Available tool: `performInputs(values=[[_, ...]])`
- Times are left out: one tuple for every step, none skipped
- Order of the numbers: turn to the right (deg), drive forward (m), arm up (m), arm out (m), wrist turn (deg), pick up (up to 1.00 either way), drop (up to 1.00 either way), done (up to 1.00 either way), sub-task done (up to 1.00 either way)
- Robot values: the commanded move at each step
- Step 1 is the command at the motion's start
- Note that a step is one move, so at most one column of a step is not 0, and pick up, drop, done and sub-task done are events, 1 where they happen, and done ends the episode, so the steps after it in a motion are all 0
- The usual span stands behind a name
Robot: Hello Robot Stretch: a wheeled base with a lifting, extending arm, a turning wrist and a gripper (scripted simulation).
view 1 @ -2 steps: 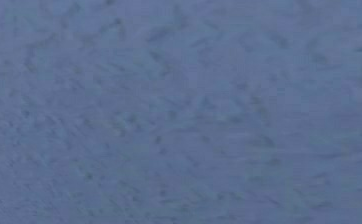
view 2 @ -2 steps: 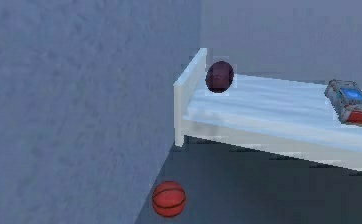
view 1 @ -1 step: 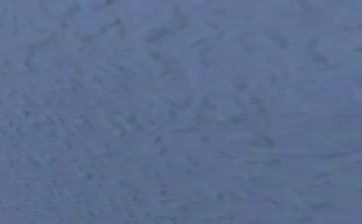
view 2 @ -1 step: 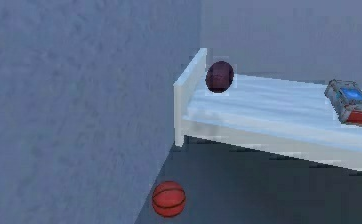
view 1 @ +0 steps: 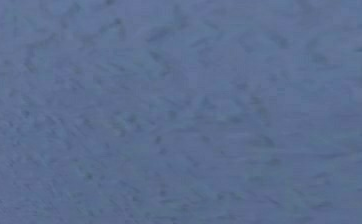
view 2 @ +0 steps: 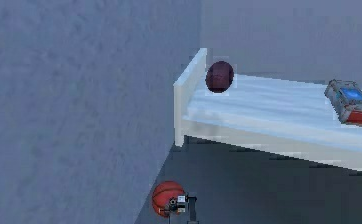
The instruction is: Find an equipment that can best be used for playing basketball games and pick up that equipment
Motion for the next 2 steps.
performInputs(values=[[0.0, 0.0, 0.0, 0.0, 45.0, 0.0, 0.0, 0.0, 0.0], [0.0, 0.0, 0.0, 0.0, 45.0, 0.0, 0.0, 0.0, 0.0]])
